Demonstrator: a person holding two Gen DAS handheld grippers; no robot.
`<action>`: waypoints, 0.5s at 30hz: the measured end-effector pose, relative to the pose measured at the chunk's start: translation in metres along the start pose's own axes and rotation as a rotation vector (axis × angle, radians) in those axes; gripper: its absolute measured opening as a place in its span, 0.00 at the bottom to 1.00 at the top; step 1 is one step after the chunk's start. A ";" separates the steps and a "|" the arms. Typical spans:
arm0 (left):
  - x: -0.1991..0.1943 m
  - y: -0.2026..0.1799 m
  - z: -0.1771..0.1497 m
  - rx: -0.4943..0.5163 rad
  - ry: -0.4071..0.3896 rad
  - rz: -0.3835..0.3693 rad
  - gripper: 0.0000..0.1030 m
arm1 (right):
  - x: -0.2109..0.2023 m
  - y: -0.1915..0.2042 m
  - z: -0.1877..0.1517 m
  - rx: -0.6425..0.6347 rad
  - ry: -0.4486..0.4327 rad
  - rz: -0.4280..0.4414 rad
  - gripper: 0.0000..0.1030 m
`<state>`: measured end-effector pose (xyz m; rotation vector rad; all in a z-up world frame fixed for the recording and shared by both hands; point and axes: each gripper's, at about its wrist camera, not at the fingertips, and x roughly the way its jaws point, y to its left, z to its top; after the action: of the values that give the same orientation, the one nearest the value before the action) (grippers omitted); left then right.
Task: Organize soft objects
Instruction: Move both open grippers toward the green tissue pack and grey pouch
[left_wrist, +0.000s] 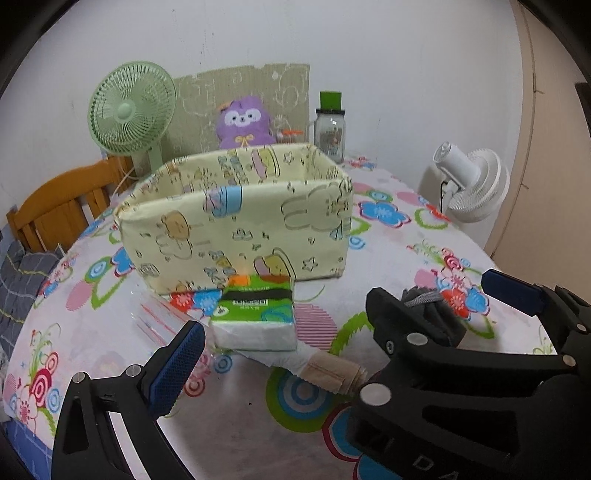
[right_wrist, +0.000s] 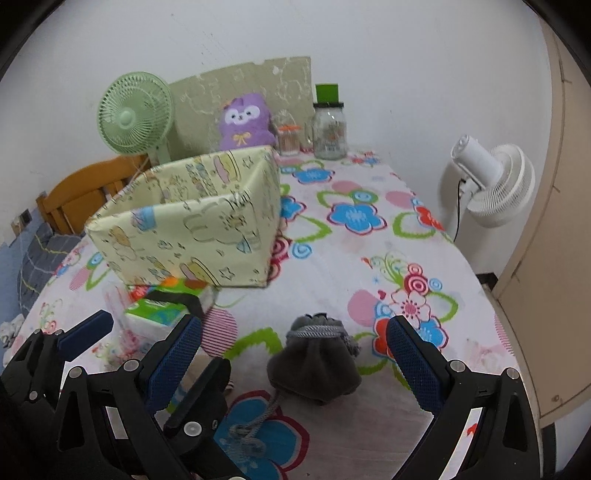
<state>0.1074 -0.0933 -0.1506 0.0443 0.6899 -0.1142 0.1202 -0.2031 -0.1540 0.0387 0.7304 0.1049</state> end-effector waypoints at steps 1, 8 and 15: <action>0.002 0.000 -0.001 -0.002 0.007 -0.001 1.00 | 0.002 -0.001 0.000 0.001 0.005 -0.001 0.98; 0.018 -0.001 -0.007 -0.008 0.059 0.004 1.00 | 0.022 -0.007 -0.007 0.024 0.059 0.001 0.80; 0.030 -0.003 -0.012 0.004 0.101 0.009 0.99 | 0.035 -0.007 -0.014 0.030 0.107 0.021 0.68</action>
<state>0.1220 -0.0979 -0.1792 0.0578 0.7898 -0.1054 0.1374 -0.2060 -0.1884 0.0699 0.8383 0.1172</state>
